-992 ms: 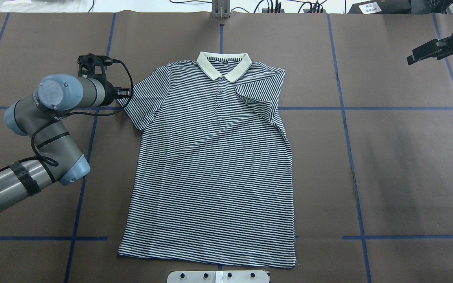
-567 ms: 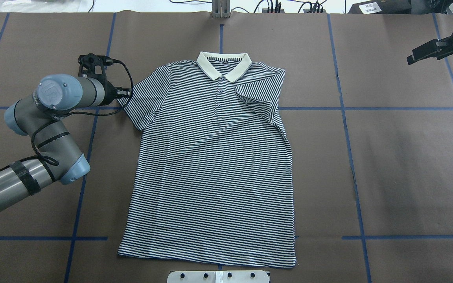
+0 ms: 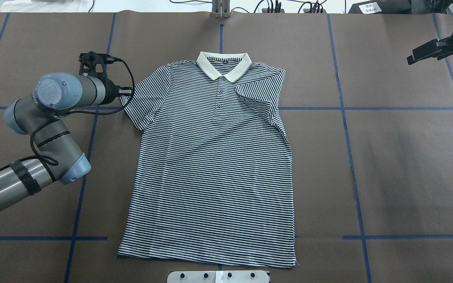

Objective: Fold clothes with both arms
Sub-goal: 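Grasp the sleeve with the left gripper and fold it onto the shirt back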

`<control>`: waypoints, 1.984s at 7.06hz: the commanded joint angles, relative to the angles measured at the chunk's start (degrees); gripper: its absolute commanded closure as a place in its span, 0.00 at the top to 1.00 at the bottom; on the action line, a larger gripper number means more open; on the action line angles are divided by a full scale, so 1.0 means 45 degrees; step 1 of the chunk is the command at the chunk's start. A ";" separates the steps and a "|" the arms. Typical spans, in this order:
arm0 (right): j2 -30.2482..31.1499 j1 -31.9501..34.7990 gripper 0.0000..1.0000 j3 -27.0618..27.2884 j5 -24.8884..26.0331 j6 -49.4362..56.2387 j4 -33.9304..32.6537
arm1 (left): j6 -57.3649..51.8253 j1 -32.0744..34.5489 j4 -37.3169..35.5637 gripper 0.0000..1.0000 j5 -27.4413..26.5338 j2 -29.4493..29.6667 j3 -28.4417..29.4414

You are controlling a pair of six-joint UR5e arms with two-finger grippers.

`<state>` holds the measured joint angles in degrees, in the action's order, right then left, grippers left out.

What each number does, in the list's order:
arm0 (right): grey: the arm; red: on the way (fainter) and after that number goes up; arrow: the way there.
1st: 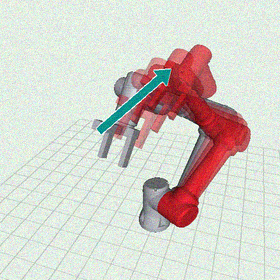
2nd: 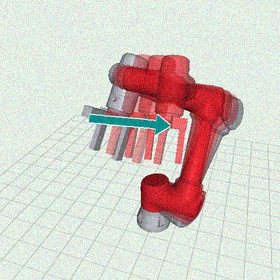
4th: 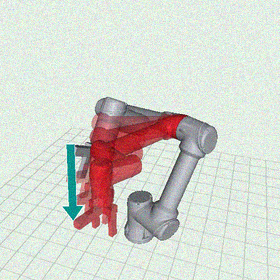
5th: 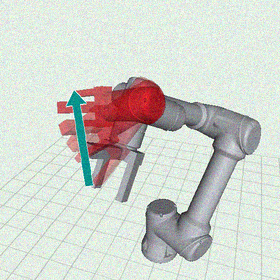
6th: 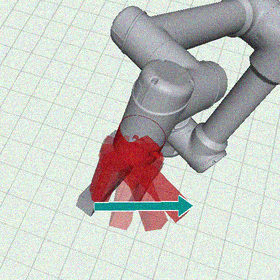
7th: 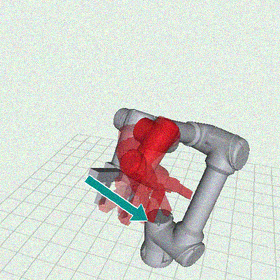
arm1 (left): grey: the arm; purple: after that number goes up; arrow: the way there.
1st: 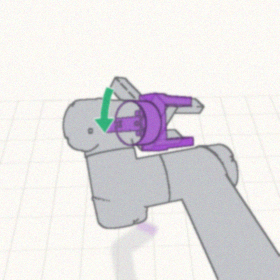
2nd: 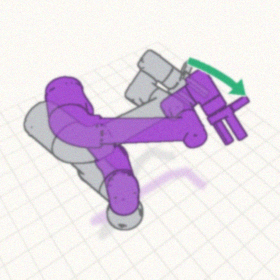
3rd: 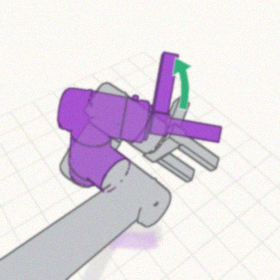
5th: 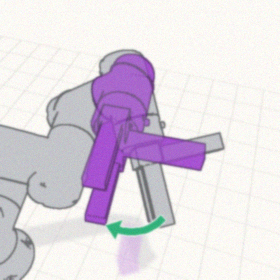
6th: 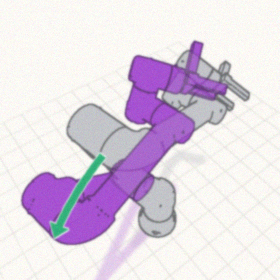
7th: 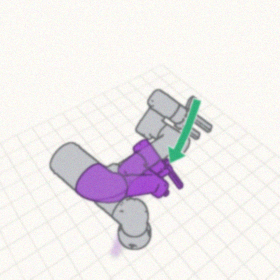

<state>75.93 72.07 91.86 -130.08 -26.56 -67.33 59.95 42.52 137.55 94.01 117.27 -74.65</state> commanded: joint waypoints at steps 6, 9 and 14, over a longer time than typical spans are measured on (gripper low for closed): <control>0.0059 0.0000 1.00 -0.0003 0.0020 -0.0074 0.0000 | 0.2588 -0.1085 -0.6154 0.00 -0.0090 0.5435 0.1361; 0.0059 0.0000 1.00 0.0074 0.0020 -0.0093 0.0020 | 0.1822 -0.1207 -0.5669 0.99 -0.0071 0.5563 0.1570; 0.0837 -0.1497 1.00 0.2448 0.0485 -0.4437 -0.0019 | 0.0174 -0.1208 -0.5723 1.00 0.0964 0.2483 -0.3343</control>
<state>77.87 68.83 98.24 -129.45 -39.26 -67.32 61.76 37.02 112.00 97.37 132.85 -83.66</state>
